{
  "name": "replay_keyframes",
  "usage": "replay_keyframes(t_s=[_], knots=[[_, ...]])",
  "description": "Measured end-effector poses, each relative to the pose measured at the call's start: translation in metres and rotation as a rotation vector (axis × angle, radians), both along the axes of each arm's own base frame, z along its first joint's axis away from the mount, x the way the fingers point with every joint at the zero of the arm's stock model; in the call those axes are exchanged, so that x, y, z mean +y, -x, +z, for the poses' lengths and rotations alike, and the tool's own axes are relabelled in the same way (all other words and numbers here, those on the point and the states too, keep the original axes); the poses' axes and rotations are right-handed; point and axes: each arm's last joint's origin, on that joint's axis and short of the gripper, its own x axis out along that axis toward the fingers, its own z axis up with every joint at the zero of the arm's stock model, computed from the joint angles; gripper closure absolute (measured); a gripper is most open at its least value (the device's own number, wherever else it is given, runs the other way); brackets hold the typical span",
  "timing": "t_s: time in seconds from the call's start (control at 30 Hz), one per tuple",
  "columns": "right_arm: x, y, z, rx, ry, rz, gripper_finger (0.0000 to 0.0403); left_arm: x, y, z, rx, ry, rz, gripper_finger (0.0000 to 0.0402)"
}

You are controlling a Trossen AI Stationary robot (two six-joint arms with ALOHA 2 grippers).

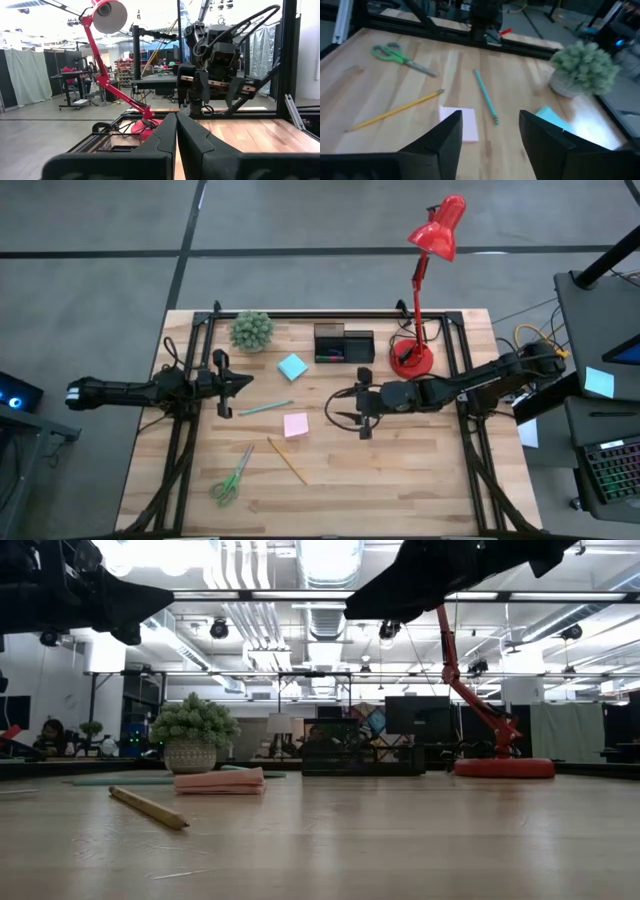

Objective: Pick and place office supplies into organizer
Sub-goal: Put the pink sticky notes into the desk organizer

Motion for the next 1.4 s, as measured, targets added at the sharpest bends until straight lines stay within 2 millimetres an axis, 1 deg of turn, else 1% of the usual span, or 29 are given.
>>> replay_keyframes(t_s=[0.13, 0.2, 0.3, 0.47, 0.57, 0.67, 0.87, 1.2, 1.27, 1.4], knots=[[-0.004, 0.012, 0.004, -0.02, 0.036, -0.014, 0.0251, 0.0, 0.0, 0.0, 0.0, 0.0, 0.0, 0.0402], [-0.007, 0.024, 0.005, -0.034, 0.041, -0.018, 0.0271, 0.0, 0.0, 0.0, 0.0, 0.0, 0.0, 0.0402], [-0.016, 0.05, 0.006, -0.075, 0.029, -0.037, 0.0301, 0.0, 0.0, 0.0, 0.0, 0.001, 0.0, 0.0402], [-0.032, 0.09, -0.004, -0.177, -0.028, -0.099, 0.0347, 0.0, 0.0, 0.0, 0.0, 0.004, -0.001, 0.0402], [-0.042, 0.107, -0.014, -0.238, -0.063, -0.116, 0.0369, 0.0, 0.0, 0.0, 0.0, 0.004, 0.0, 0.0402], [-0.05, 0.12, -0.026, -0.272, -0.097, -0.111, 0.0386, 0.0, 0.0, 0.0, 0.0, 0.004, 0.0, 0.0402], [-0.063, 0.14, -0.043, -0.307, -0.136, -0.138, 0.0394, 0.0, 0.0, 0.0, 0.0, 0.004, 0.0, 0.0402], [-0.061, 0.17, -0.063, -0.393, -0.15, -0.133, 0.0394, 0.0, 0.0, 0.0, 0.001, 0.004, 0.0, 0.0402], [-0.06, 0.173, -0.064, -0.389, -0.152, -0.134, 0.0394, 0.0, 0.0, 0.0, 0.001, 0.005, 0.0, 0.0402], [-0.06, 0.177, -0.058, -0.439, -0.139, -0.124, 0.0394, 0.0, 0.0, 0.0, 0.001, 0.004, -0.001, 0.0402]])
